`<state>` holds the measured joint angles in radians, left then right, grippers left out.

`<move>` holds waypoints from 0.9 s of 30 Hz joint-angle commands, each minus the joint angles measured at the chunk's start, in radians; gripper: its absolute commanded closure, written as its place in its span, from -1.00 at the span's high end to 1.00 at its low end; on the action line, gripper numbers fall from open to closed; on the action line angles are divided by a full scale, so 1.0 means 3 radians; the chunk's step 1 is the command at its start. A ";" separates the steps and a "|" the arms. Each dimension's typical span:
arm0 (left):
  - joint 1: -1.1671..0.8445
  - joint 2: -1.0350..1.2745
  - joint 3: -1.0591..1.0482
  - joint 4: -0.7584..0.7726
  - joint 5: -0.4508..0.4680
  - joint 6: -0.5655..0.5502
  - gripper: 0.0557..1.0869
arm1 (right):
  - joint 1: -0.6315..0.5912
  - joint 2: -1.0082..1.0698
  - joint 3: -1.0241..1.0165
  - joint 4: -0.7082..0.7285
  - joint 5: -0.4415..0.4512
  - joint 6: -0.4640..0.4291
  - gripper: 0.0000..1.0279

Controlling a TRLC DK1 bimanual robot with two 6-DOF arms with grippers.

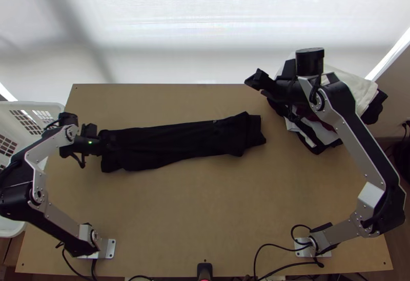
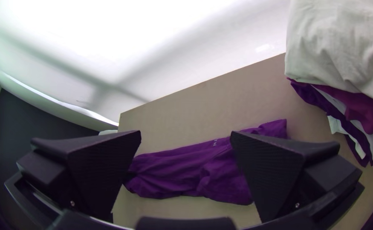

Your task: Fold the t-shirt

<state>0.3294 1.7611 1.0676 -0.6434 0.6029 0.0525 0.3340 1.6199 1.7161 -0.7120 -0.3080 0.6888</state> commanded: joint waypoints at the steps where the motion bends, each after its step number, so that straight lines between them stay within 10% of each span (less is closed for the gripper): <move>1: 0.0369 0.0051 0.0174 -0.0264 -0.0010 0.0265 -0.92 | -0.0029 0.0005 0.0053 -0.0014 -0.0042 0.0072 0.91; 12: 0.0947 -0.0128 0.1095 -0.1394 0.0133 0.0618 -0.92 | -0.0070 -0.0026 0.0007 -0.0014 -0.0047 0.0056 0.91; 27: -0.1062 -0.0476 0.1723 -0.1322 0.0184 -0.0727 -0.92 | -0.0162 -0.0108 -0.0101 -0.0014 -0.0093 0.0046 0.91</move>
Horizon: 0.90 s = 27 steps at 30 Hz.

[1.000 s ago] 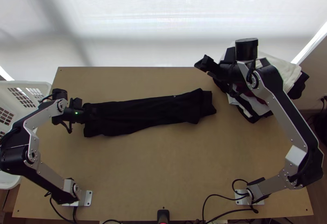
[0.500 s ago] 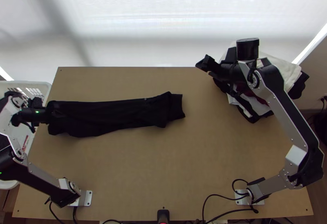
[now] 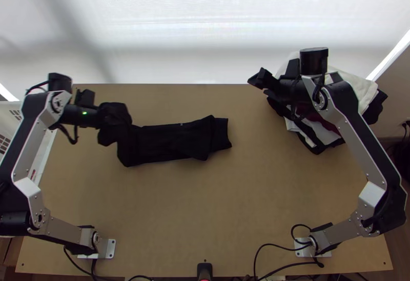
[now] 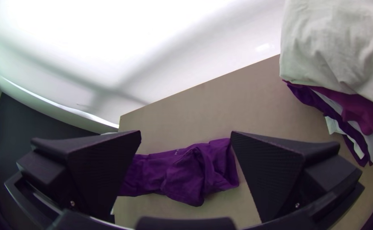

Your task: Fold the t-shirt

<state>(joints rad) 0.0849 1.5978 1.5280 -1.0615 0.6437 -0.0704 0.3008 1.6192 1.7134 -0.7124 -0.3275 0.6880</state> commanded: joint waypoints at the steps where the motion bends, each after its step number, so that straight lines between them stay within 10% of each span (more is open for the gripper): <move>1: -0.0349 0.0114 0.0250 0.0117 0.0043 -0.0405 -0.92 | -0.0067 -0.0115 -0.0102 -0.0013 -0.0038 0.0049 0.91; 27: -0.1658 0.1577 0.1615 0.0404 -0.0233 -0.1161 -0.92 | -0.0098 -0.0207 -0.0112 -0.0013 -0.0043 0.0079 0.91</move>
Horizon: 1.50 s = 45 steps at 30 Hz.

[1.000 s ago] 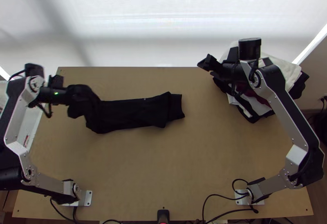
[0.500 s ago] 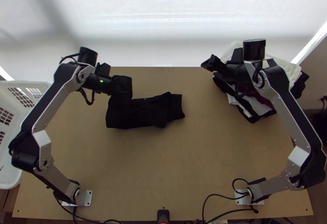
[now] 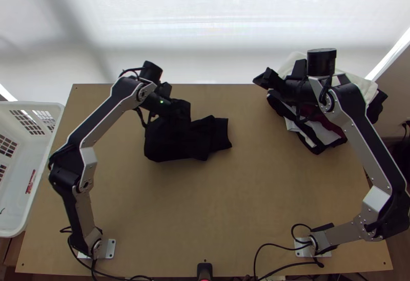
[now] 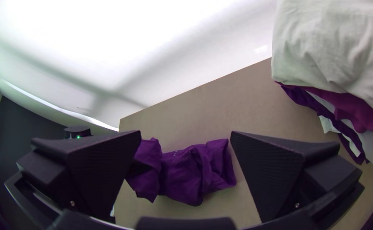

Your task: Fold the t-shirt

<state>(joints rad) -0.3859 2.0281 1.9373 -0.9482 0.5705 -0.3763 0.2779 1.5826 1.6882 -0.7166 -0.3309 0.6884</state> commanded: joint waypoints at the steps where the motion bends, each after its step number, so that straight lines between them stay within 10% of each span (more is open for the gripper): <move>1: -0.0135 0.0189 0.0322 0.0021 0.0006 -0.0157 -0.92 | -0.0026 -0.0085 -0.0028 0.0001 -0.0032 0.0078 0.91; 9: -0.0370 0.0388 0.0491 -0.0040 -0.0025 -0.0167 -0.88 | -0.0062 -0.0075 -0.0023 0.0001 -0.0032 0.0073 0.91; 10: -0.0401 0.0398 0.0491 -0.0045 -0.0025 -0.0167 -0.68 | -0.0067 -0.0075 -0.0028 0.0001 -0.0032 0.0073 0.91; 13: -0.0478 0.0439 0.0573 -0.0102 -0.0020 -0.0121 0.95 | -0.0072 -0.0070 -0.0049 0.0001 -0.0032 0.0063 0.91; 45: 0.0366 -0.0134 0.0849 -0.0388 -0.0025 -0.0101 0.93 | 0.1099 0.0723 0.0038 -0.0183 0.0034 0.0155 0.91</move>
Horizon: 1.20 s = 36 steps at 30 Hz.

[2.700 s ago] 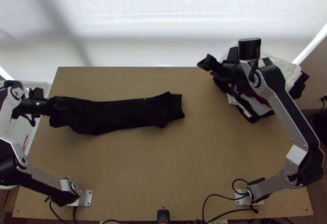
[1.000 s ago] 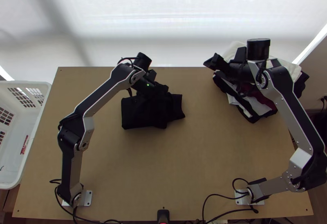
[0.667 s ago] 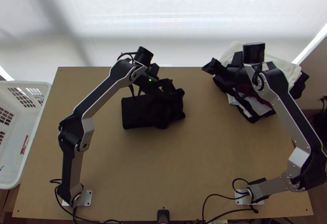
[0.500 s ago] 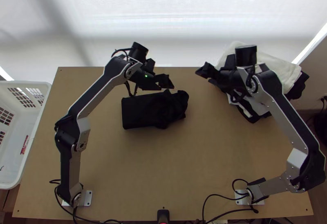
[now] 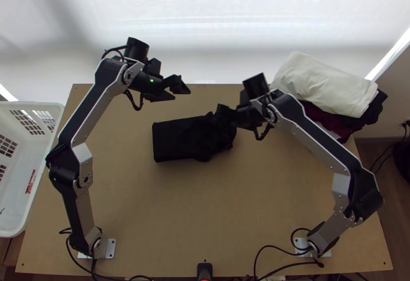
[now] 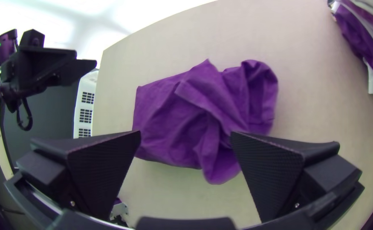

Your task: Fold the t-shirt

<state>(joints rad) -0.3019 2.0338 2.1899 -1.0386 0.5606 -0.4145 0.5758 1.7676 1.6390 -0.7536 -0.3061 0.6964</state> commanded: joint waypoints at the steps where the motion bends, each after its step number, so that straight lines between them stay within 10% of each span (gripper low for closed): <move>1: 0.0132 -0.0168 -0.0003 -0.0102 0.0008 0.0027 0.93 | 0.0151 0.0147 0.0243 -0.0065 -0.0053 0.0143 0.91; 19: 0.0654 -0.0674 -0.0325 -0.0204 0.0008 0.0098 0.93 | -0.0033 0.1282 0.0964 -0.0060 -0.0094 0.0062 0.91; 36: 0.0720 -0.0797 -0.0530 -0.0204 0.0013 0.0119 0.93 | -0.0472 0.0372 0.0151 -0.0029 0.0294 -0.0322 0.91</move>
<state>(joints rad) -0.0841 1.8271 2.0441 -1.0874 0.5606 -0.3885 0.4690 1.9709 1.7607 -0.7650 -0.2245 0.6163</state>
